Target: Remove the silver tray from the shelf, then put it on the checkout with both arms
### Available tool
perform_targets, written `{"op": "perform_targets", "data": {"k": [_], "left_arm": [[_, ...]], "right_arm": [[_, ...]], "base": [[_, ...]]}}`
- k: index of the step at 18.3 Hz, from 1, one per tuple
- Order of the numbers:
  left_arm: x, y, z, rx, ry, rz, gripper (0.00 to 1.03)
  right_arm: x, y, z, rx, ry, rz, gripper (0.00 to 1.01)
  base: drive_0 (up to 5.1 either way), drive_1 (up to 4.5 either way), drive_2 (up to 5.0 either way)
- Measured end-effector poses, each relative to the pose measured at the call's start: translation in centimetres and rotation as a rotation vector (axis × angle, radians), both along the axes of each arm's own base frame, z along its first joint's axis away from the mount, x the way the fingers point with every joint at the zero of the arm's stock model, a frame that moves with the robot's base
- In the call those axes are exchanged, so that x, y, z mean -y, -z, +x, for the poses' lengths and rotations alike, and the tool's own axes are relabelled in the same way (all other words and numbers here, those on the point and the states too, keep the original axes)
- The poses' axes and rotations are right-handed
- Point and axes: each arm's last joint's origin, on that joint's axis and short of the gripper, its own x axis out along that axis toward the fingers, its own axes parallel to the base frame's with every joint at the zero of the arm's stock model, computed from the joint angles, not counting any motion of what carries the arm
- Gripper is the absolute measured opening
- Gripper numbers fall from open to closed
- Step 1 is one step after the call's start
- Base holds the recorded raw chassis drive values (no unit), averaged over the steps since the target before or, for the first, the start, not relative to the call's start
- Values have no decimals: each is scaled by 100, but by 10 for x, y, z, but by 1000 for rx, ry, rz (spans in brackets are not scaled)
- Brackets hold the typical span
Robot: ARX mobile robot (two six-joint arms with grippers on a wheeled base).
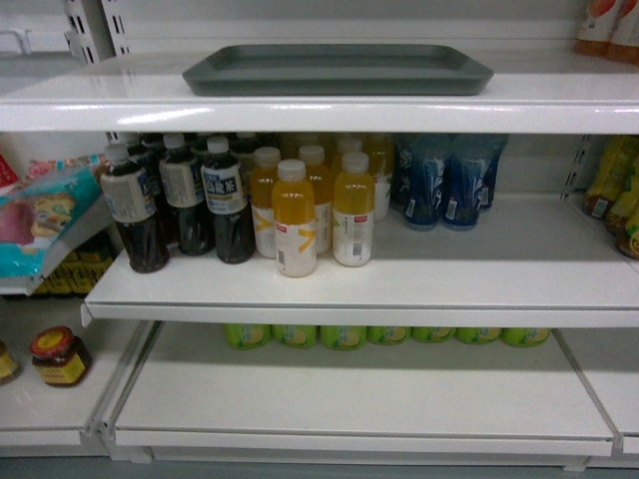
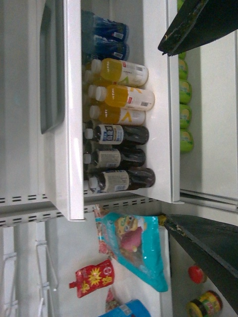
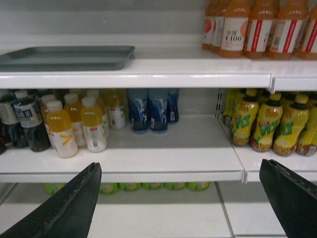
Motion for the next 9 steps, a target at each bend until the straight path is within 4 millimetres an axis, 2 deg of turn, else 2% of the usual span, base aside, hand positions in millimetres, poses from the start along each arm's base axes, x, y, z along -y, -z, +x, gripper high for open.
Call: {"op": "perform_targets", "data": {"k": [9], "left_arm": [[0, 0, 0, 3, 0, 0, 98]], "right_arm": [[0, 0, 0, 3, 0, 0, 98]], "base": [[0, 0, 0]]}}
